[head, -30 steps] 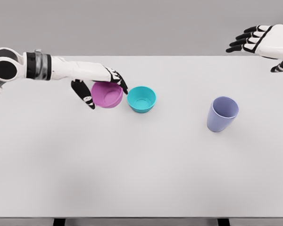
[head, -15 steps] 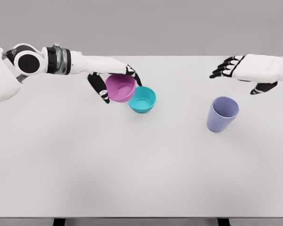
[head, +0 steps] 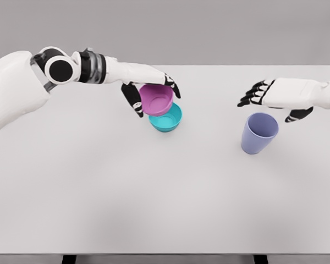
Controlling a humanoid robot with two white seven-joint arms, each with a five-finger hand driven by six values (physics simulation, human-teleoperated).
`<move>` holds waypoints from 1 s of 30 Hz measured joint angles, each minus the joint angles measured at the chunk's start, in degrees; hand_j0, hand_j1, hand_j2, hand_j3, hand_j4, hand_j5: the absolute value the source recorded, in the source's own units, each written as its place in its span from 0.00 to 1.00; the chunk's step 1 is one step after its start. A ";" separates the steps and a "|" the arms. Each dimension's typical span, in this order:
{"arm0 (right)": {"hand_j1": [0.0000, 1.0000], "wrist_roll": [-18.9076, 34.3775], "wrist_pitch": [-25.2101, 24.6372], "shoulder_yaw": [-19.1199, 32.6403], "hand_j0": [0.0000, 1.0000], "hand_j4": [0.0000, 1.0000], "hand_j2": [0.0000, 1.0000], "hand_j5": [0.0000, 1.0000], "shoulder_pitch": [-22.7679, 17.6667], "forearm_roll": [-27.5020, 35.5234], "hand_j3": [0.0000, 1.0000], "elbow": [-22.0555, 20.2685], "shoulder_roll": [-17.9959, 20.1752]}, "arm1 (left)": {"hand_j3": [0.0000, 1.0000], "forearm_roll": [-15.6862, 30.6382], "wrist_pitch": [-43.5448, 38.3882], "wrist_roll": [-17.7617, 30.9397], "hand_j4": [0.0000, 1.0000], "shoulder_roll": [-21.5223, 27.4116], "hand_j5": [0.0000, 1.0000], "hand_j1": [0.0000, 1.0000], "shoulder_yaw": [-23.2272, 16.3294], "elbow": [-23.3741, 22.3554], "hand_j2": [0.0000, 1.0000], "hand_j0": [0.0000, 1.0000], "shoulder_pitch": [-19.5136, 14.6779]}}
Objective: Stacking bowl and cup with both arms
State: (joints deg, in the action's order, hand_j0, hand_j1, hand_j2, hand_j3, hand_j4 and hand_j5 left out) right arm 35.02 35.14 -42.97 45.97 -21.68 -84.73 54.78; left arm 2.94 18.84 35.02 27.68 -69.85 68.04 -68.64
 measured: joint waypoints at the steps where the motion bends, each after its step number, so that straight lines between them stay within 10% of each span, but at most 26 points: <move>1: 1.00 0.00 0.00 -0.19 1.00 1.00 1.00 1.00 0.00 -0.03 1.00 0.00 0.04 | 0.79 -0.43 -0.01 0.00 0.79 -0.31 0.79 0.79 0.00 -0.03 0.79 0.79 0.00; 30: 1.00 0.00 -0.01 -3.62 1.00 1.00 1.00 1.00 0.26 -1.04 1.00 0.62 -0.01 | 0.81 -5.98 0.14 0.00 0.81 -3.97 0.81 0.81 -0.44 -1.34 0.81 0.81 0.97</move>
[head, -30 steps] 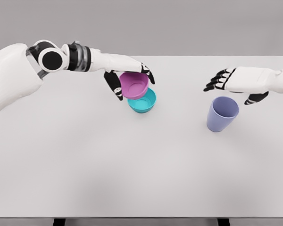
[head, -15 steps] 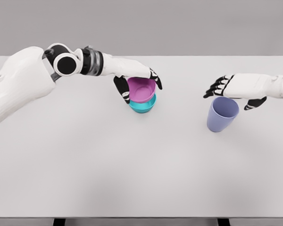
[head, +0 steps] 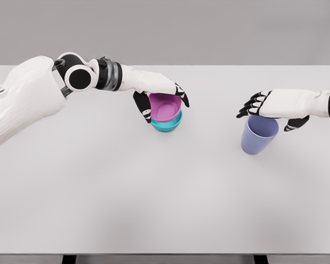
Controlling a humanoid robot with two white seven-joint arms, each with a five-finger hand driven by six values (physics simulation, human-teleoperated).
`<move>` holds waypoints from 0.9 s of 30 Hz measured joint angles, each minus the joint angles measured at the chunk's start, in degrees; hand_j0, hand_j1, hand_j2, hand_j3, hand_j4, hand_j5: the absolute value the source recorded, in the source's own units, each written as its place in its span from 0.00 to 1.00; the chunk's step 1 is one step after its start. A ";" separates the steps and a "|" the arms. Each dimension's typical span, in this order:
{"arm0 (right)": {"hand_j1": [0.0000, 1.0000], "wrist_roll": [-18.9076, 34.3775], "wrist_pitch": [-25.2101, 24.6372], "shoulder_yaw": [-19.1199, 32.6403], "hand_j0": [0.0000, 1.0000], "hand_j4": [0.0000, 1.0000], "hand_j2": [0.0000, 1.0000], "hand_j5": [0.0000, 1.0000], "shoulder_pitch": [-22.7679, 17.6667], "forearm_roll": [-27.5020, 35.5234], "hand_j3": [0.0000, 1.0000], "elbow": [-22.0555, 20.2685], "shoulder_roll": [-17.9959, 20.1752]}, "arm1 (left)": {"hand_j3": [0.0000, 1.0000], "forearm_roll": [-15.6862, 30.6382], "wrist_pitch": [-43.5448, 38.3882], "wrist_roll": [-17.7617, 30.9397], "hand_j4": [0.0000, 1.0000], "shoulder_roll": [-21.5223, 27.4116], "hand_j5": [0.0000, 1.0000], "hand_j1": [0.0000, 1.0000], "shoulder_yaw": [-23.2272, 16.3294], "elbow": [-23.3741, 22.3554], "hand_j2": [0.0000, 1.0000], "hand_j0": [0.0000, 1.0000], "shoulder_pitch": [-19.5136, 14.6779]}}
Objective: Stacking bowl and cup with both arms
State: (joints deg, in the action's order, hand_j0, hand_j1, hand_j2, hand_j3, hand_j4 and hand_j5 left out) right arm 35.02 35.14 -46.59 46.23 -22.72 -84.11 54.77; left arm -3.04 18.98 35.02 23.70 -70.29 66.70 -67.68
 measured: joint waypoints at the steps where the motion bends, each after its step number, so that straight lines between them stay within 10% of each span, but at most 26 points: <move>1: 1.00 0.00 0.00 -0.01 1.00 1.00 1.00 1.00 0.00 0.00 1.00 -0.02 -0.02 | 0.81 -0.05 0.00 0.00 0.81 -0.02 0.81 0.81 -0.03 0.00 0.81 0.81 0.09; 27: 1.00 0.00 0.00 -0.03 1.00 1.00 1.00 1.00 0.35 -0.01 1.00 -0.44 0.03 | 0.84 -0.61 -0.09 0.00 0.84 -0.69 0.84 0.84 0.05 -0.74 0.84 0.84 0.88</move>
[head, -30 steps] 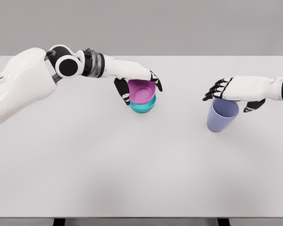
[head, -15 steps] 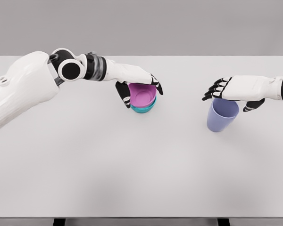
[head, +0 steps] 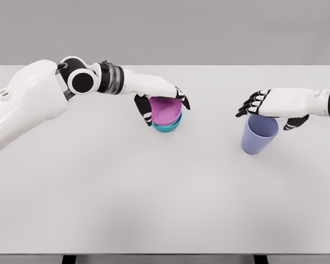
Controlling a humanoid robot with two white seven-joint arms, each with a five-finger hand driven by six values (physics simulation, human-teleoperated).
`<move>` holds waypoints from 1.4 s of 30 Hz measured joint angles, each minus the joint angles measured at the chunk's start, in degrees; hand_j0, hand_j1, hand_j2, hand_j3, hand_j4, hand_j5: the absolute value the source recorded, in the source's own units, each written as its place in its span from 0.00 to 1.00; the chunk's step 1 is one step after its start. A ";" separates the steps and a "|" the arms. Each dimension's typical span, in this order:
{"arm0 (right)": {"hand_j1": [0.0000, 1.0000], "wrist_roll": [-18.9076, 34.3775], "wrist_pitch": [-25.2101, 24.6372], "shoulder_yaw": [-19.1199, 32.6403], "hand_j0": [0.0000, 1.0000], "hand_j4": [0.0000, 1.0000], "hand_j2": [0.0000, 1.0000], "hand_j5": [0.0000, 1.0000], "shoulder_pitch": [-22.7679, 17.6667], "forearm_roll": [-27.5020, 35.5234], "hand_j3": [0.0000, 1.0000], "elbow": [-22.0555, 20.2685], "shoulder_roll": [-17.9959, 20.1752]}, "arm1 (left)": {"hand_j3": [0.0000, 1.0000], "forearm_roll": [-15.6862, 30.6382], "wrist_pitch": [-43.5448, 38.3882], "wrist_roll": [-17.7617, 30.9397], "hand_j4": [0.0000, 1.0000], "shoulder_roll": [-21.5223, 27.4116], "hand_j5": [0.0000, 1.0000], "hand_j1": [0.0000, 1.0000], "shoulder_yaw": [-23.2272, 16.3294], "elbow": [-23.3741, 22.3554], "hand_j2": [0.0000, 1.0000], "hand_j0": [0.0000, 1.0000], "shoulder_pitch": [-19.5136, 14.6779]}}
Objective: Stacking bowl and cup with both arms
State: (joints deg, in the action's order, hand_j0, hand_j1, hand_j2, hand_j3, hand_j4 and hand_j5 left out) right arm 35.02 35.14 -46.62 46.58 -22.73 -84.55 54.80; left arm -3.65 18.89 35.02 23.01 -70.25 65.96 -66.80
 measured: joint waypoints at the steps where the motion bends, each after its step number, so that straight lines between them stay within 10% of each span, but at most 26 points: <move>1: 1.00 0.00 0.00 0.00 1.00 1.00 1.00 1.00 0.00 0.00 1.00 0.00 -0.01 | 0.84 0.00 0.00 0.00 0.84 -0.12 0.84 0.84 0.01 -0.12 0.84 0.84 0.00; 32: 1.00 0.00 0.00 -0.06 1.00 1.00 1.00 1.00 0.09 0.00 1.00 -0.05 0.29 | 0.85 -0.01 0.09 -0.01 0.85 -0.76 0.85 0.85 0.09 -2.27 0.85 0.85 0.00; 42: 1.00 0.00 0.00 -0.05 1.00 1.00 1.00 1.00 0.09 0.00 1.00 -0.09 0.33 | 0.99 0.00 0.04 0.00 0.99 -1.24 0.99 0.99 0.08 -2.55 0.99 0.99 0.09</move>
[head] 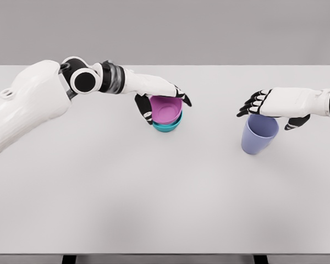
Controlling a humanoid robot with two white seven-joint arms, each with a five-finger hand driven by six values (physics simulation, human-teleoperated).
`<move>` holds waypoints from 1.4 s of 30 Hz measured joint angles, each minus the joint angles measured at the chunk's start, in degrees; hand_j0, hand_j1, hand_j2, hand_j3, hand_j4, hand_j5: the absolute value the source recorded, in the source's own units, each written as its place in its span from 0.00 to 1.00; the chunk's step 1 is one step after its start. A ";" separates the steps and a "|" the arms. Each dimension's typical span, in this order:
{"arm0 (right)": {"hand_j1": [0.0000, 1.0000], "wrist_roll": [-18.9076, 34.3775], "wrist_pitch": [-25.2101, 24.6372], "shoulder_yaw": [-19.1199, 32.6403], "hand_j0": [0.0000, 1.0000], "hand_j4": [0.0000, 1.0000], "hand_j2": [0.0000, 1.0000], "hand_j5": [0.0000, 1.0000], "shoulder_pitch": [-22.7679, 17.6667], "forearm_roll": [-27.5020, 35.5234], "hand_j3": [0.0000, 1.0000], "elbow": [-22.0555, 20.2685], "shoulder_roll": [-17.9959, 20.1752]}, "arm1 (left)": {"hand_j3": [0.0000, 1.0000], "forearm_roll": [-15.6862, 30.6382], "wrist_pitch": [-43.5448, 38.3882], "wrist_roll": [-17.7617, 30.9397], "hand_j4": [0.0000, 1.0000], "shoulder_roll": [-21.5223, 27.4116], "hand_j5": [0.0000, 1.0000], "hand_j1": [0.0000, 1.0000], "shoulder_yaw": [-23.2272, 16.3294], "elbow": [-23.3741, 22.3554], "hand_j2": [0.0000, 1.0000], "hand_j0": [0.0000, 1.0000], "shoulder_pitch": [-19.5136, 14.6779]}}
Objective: Stacking bowl and cup with both arms
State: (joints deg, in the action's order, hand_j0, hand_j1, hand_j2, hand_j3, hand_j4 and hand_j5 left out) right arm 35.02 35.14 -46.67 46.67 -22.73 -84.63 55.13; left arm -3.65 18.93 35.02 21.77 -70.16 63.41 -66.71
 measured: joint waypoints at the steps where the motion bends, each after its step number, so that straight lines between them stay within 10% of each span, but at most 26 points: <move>1: 1.00 0.00 0.00 -0.01 1.00 1.00 1.00 1.00 0.00 0.00 1.00 0.00 0.00 | 1.00 0.00 0.01 0.00 1.00 -0.02 1.00 1.00 0.01 0.01 1.00 1.00 0.00; 18: 1.00 0.00 0.00 -0.95 1.00 1.00 1.00 1.00 -0.09 0.00 1.00 0.25 -0.14 | 1.00 1.20 1.35 0.00 1.00 1.44 1.00 1.00 0.26 1.30 1.00 1.00 -0.26; 29: 1.00 0.00 0.00 -1.57 1.00 1.00 1.00 1.00 -0.09 0.00 1.00 0.16 -0.22 | 1.00 10.73 15.04 0.01 1.00 21.63 1.00 1.00 7.41 16.16 1.00 1.00 0.88; 35: 1.00 0.00 0.00 -1.88 1.00 1.00 1.00 1.00 -0.09 -0.01 1.00 -0.64 -0.09 | 1.00 25.49 15.90 -0.02 1.00 32.89 1.00 1.00 10.69 17.91 1.00 1.00 13.50; 42: 1.00 0.00 0.00 -2.26 1.00 1.00 1.00 1.00 -0.18 0.00 1.00 -1.32 0.10 | 1.00 35.92 16.29 0.02 1.00 35.33 1.00 1.00 21.45 15.31 1.00 1.00 36.55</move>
State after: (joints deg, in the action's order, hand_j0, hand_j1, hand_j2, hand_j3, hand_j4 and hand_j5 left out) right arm 35.02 35.13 -48.93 46.49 -22.73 -85.96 55.23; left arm 32.27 35.21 35.03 57.10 -48.71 78.72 -30.16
